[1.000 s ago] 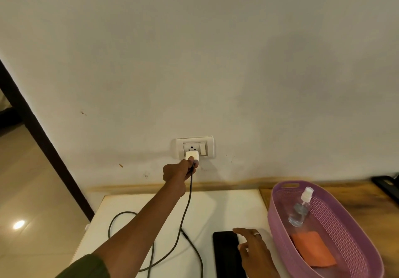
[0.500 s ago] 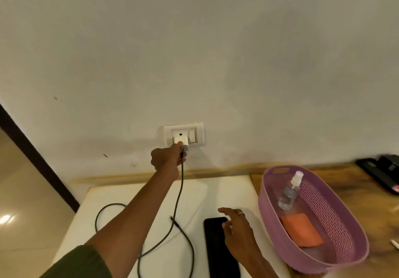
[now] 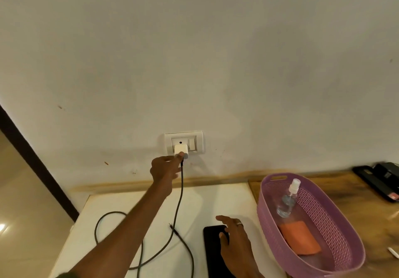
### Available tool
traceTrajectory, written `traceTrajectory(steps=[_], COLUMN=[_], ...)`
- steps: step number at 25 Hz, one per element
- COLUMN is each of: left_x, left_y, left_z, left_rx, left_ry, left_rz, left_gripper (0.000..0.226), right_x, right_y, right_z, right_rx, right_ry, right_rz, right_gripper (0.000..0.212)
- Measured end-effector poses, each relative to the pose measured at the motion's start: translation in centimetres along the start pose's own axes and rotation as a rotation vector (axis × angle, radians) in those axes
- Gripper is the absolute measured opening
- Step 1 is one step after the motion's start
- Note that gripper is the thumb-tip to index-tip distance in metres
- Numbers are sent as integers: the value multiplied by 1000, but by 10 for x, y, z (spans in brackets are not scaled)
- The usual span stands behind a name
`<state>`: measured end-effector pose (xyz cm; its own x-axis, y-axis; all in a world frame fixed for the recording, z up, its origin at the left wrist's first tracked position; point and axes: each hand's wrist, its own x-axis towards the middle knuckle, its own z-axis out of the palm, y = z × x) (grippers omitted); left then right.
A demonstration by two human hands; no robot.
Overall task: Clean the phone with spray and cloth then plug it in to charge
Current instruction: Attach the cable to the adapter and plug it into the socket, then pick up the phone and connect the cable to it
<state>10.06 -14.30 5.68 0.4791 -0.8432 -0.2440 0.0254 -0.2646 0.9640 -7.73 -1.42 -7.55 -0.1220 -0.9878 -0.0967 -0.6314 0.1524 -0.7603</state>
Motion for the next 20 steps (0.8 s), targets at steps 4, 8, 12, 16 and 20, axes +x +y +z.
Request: traceTrajectory(steps=[4,8,12,16,20], left_x=[-65,-111,-123,-118,-106], left_y=[-53,-113,-155,-179,-194], left_z=[-30,-51,-62,-61,-66], left_rx=[260,450,685,861,897], left_ry=[121,-25,-154,-208,-292], left_rz=[619,512,429,519,524], left_gripper=[20,24,23,33,39], right_x=[-11,-26,-31,-28,-28], right_y=[-6,-10,-16,-9,0], right_z=[-5,-8,-9,-6,6], right_rx=[-41,-93,-95,-142,-162], right_ry=[17,14,9,16,56], right_rz=[32,47,67,70,81], right_gripper=[43,39,44,46,45])
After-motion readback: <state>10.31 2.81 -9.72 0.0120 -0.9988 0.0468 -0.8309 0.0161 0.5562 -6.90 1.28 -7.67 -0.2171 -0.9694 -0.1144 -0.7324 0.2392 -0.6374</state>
